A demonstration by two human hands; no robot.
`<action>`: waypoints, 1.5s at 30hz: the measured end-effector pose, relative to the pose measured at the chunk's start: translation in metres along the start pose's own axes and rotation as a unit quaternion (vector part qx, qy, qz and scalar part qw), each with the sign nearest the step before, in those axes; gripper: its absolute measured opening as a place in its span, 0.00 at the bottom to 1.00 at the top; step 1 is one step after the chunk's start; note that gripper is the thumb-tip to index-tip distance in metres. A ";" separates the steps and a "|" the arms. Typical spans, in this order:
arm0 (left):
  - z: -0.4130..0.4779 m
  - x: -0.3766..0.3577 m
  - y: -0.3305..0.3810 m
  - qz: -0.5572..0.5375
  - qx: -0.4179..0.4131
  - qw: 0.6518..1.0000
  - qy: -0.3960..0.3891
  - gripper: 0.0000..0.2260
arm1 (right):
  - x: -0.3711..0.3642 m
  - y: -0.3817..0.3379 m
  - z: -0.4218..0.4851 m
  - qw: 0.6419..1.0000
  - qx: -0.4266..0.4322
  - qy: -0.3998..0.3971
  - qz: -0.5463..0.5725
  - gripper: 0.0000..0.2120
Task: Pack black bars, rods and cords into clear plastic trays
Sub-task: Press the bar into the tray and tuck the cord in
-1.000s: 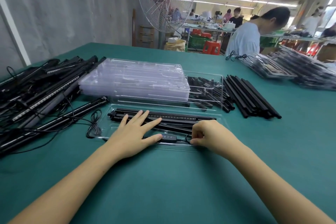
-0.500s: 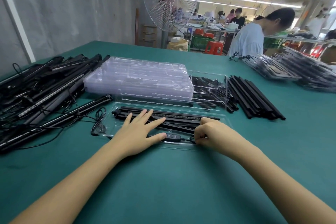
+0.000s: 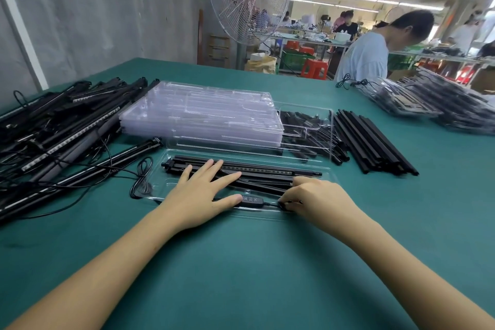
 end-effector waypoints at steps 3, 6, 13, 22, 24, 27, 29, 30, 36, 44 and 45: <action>0.000 0.000 -0.001 0.006 -0.002 1.000 0.000 0.30 | 0.001 -0.002 -0.002 1.000 0.004 -0.004 -0.010 0.13; -0.001 0.000 0.000 0.005 -0.002 1.000 0.000 0.31 | 0.000 -0.008 -0.003 0.998 0.025 -0.035 -0.038 0.14; -0.001 0.001 0.001 0.004 -0.002 1.000 -0.003 0.32 | 0.008 -0.008 0.009 0.993 0.017 -0.115 -0.021 0.14; -0.002 0.003 0.003 0.004 -0.011 1.000 0.004 0.33 | 0.098 0.077 0.088 0.968 -0.139 0.178 0.106 0.20; -0.002 0.004 0.003 0.002 -0.013 1.000 0.011 0.31 | 0.093 0.099 0.107 0.979 -0.165 0.119 0.022 0.30; -0.003 0.006 0.004 -0.011 -0.021 0.999 0.022 0.33 | 0.060 0.121 0.114 0.974 -0.225 -0.002 0.027 0.32; -0.004 0.008 0.007 -0.027 -0.030 0.999 0.028 0.33 | 0.059 0.118 0.109 0.972 -0.229 0.052 0.033 0.28; -0.003 0.008 0.008 -0.033 -0.031 0.998 0.035 0.32 | 0.070 0.113 0.103 0.968 -0.211 0.134 0.021 0.25; -0.012 0.041 0.029 -0.021 -0.105 0.978 0.177 0.20 | 0.103 0.091 0.047 0.959 -0.161 0.226 0.065 0.19; -0.073 0.085 0.091 0.101 -0.310 0.818 0.474 0.05 | 0.012 0.052 -0.023 0.989 -0.092 -0.084 0.081 0.10; -0.067 0.087 0.087 0.097 -0.280 0.835 0.464 0.08 | 0.002 0.052 -0.029 0.990 -0.094 -0.080 0.073 0.10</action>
Point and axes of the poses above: each hand's wrist, its own z-axis towards the middle knuckle, its own x-axis out of the back of the hand, y = z × x, the point moved 8 cm from there along z, towards the middle knuckle, and after that the axes turned 4 degrees about y, right-handed, at the moved point
